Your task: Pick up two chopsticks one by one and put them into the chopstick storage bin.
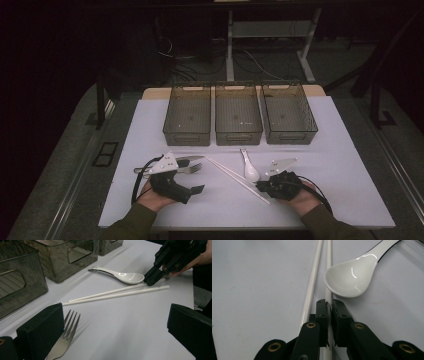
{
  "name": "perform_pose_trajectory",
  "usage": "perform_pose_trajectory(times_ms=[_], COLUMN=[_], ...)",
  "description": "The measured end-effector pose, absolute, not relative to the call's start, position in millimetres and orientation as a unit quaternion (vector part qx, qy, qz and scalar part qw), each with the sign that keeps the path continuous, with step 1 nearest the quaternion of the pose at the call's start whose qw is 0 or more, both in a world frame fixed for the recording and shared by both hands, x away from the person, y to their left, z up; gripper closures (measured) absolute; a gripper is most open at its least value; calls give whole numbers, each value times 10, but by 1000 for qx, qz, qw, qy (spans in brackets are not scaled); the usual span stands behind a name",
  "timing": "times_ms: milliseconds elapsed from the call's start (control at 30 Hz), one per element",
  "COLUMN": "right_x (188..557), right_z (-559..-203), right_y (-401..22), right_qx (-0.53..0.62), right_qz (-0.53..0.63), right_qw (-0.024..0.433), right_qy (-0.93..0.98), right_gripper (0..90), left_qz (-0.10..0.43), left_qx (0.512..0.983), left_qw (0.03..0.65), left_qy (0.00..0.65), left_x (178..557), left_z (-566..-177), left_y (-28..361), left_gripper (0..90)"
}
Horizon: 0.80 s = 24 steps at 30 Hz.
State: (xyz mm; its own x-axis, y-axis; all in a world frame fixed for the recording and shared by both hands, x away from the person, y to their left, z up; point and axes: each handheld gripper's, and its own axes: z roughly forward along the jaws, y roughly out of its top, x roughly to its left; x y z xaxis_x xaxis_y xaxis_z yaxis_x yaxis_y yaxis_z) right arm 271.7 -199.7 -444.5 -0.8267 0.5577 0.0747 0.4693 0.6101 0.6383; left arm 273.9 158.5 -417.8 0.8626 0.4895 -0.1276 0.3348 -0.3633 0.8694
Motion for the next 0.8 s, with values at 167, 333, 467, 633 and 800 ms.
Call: perform_pose_trajectory(times_ms=[167,333,467,633,800], right_x=[2716,2725,2700,2672,2645], right_z=[-4436,-4400,-4364,-4306,-4262], right_y=[-2007,-2062,-2119,-2192,-2232], right_qx=[290,292,291,292,288], right_qz=[336,348,360,373,380], right_qw=[65,62,55,51,50], right_qy=[894,889,885,879,878], right_gripper=[840,840,841,841,841], left_qz=[77,77,78,78,79], left_qx=[822,820,821,821,821], left_qw=[506,508,507,508,508], left_qy=[250,251,249,249,249], left_x=[2739,2741,2742,2741,2738], left_z=[-4175,-4172,-4169,-4168,-4164], left_y=[1588,1593,1596,1596,1595], left_gripper=[0,0,0,0,0])
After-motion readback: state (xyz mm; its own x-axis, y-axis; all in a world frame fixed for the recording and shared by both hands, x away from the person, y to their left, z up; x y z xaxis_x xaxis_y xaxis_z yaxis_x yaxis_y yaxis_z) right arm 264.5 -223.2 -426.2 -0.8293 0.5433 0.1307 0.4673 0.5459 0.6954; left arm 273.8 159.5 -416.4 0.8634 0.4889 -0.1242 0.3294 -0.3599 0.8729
